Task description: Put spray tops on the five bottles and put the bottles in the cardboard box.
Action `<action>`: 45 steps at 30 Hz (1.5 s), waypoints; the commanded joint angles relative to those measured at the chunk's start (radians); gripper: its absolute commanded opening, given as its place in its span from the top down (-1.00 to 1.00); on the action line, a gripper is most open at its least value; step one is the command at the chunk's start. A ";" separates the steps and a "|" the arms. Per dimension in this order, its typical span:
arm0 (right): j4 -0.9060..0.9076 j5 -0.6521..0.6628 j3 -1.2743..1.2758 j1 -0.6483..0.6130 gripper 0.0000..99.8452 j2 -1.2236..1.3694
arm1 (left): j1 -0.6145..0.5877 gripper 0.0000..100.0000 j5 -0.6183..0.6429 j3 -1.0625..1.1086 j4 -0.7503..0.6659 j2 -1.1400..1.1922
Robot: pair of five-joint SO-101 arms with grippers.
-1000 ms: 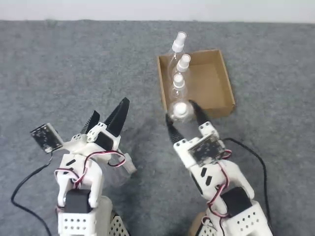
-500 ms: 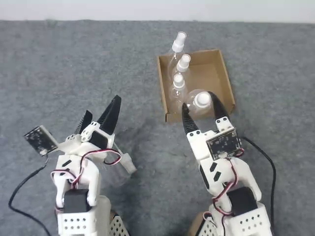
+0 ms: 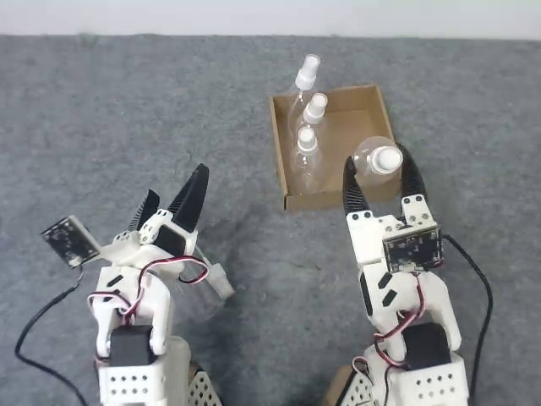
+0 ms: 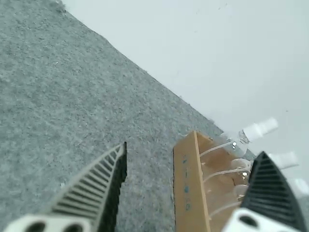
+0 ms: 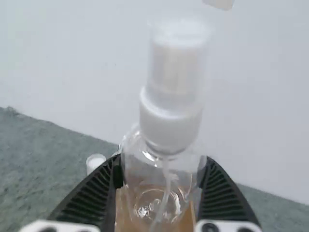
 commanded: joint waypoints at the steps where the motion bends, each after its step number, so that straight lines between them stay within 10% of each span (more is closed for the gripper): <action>1: -0.036 -0.003 -0.141 0.012 0.81 0.104 | -0.003 0.25 -0.009 0.002 -0.037 0.005; 45: -0.410 -0.003 -0.459 0.085 0.81 1.055 | -0.003 0.25 -0.044 0.005 -0.035 0.005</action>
